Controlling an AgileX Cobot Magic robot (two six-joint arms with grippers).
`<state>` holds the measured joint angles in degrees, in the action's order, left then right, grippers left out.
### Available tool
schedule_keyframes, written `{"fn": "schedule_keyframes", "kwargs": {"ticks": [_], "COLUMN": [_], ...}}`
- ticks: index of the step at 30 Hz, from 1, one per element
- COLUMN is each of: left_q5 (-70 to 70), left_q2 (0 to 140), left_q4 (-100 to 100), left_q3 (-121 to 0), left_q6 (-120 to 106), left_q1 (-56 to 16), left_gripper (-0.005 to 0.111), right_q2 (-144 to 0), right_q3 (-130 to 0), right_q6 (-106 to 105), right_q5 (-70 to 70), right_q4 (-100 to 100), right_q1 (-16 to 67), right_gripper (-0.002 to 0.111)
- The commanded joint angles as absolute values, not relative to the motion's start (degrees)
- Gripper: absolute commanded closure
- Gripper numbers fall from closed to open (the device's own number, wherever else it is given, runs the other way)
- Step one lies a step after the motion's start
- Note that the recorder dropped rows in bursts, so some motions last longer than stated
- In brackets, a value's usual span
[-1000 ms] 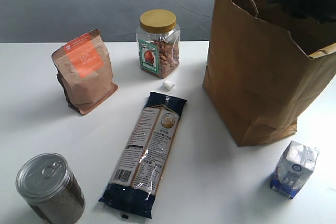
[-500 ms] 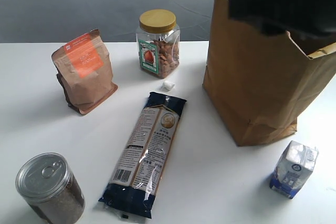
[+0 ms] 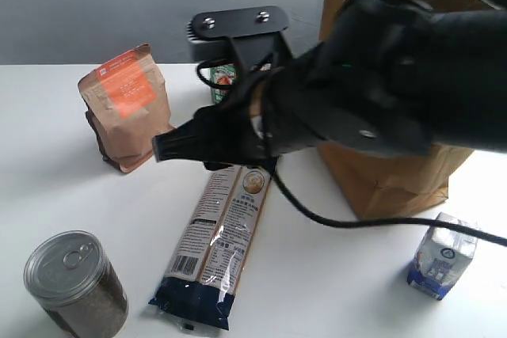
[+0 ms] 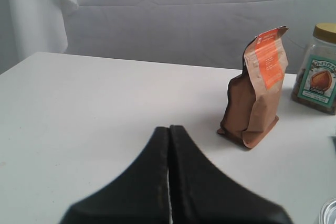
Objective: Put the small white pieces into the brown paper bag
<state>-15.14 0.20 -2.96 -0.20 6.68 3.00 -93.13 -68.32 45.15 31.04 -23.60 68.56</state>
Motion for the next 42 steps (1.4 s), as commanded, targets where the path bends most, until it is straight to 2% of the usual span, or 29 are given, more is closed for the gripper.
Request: {"fn": "schedule_keyframes", "kwargs": {"ticks": [1, 9, 18, 33, 42], "left_q5": [-15.02, -15.02, -15.02, -15.02, -15.01], "left_q2": [0.00, 0.00, 0.00, 0.00, 0.00], "left_q4": [-2.51, -2.51, -2.51, -2.51, -2.51], "left_q3": [0.00, 0.00, 0.00, 0.00, 0.00], "left_q6": [6.90, 6.90, 6.90, 6.90, 6.90], "left_q1": [2.62, 2.62, 2.62, 2.62, 1.70], "left_gripper": [0.107, 0.107, 0.107, 0.107, 0.107], "right_q2": [-102.78, -115.41, -123.00, -137.42, -140.25], "right_q3": [-78.95, -95.85, -103.57, -116.11, -116.69], "right_q6": [45.76, 45.87, 45.39, 45.26, 45.92], "right_q5": [33.66, 41.42, 41.32, 41.26, 41.26], "right_q4": [-24.46, -21.16, -16.94, -14.61, -16.31], "right_q1": [68.42, 61.95, 53.82, 51.24, 49.11], "right_gripper": [0.066, 0.059, 0.058, 0.058, 0.058]}}
